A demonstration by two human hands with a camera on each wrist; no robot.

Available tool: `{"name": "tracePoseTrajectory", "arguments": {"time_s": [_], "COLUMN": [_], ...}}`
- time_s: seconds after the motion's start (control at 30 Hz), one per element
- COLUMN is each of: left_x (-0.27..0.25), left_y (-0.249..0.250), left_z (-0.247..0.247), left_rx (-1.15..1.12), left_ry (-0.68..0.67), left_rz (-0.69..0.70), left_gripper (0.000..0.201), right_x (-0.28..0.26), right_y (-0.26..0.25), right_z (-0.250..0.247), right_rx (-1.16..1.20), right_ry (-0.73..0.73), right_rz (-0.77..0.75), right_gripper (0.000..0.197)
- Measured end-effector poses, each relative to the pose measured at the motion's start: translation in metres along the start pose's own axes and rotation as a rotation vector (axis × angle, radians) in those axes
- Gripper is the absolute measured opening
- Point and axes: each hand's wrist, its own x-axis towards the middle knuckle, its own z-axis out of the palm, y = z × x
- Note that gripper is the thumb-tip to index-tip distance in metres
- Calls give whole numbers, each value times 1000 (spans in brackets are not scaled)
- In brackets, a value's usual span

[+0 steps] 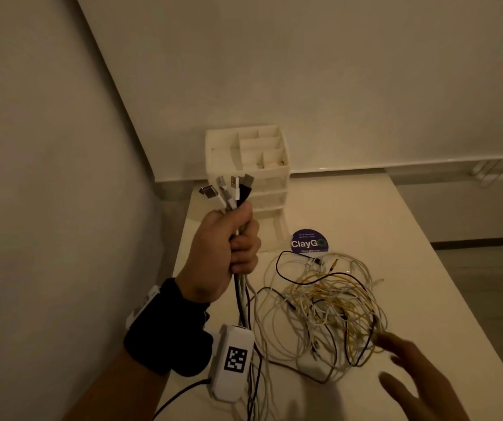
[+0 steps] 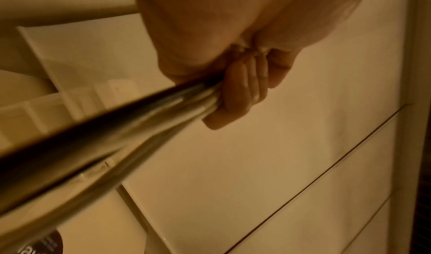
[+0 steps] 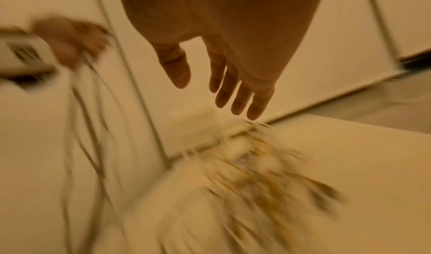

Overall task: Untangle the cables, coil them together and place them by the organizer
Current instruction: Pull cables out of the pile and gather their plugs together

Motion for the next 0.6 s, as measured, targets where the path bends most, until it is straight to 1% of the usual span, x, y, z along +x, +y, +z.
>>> {"name": "tracePoseTrajectory", "arguments": {"time_s": [0.03, 0.07, 0.13, 0.17, 0.2, 0.23, 0.27, 0.3, 0.37, 0.43, 0.5, 0.53, 0.6], "left_x": [-2, -4, -9, -12, -15, -18, -21, -24, -29, -30, -30, -29, -28], "left_y": [-2, -3, -6, -7, -7, -6, -4, -1, 7, 18, 31, 36, 40], "left_z": [5, 10, 19, 23, 25, 26, 26, 24, 20, 14, 10, 10, 12], "left_rx": [0, 8, 43, 61, 75, 86, 93, 87, 29, -48, -94, -108, -108], "left_ry": [-12, -25, -55, -70, -82, -87, -85, -76, -45, -35, -38, -35, -24], "left_rz": [-5, -9, -12, -7, -3, -1, 3, 12, 41, 74, 118, 136, 153], "left_gripper": [42, 43, 44, 45, 46, 47, 47, 46, 44, 44, 44, 44, 44], "right_x": [11, 24, 49, 61, 72, 77, 80, 83, 82, 75, 65, 61, 57], "right_y": [-22, -40, -68, -83, -94, -105, -109, -109, -96, -63, -24, -3, 29], "right_z": [16, 31, 60, 72, 85, 98, 109, 118, 134, 149, 161, 165, 165], "right_rx": [-14, 31, 67, 53, 24, 30, 76, 150, 192, 130, 26, -37, -106], "right_ry": [14, -53, -238, -279, -307, -351, -407, -457, -523, -612, -670, -689, -712], "right_rz": [-87, -163, -276, -310, -348, -370, -357, -312, -230, -121, 2, 65, 179], "right_gripper": [62, 61, 61, 57, 47, 32, 16, 12, 30, 39, 54, 57, 55]}}
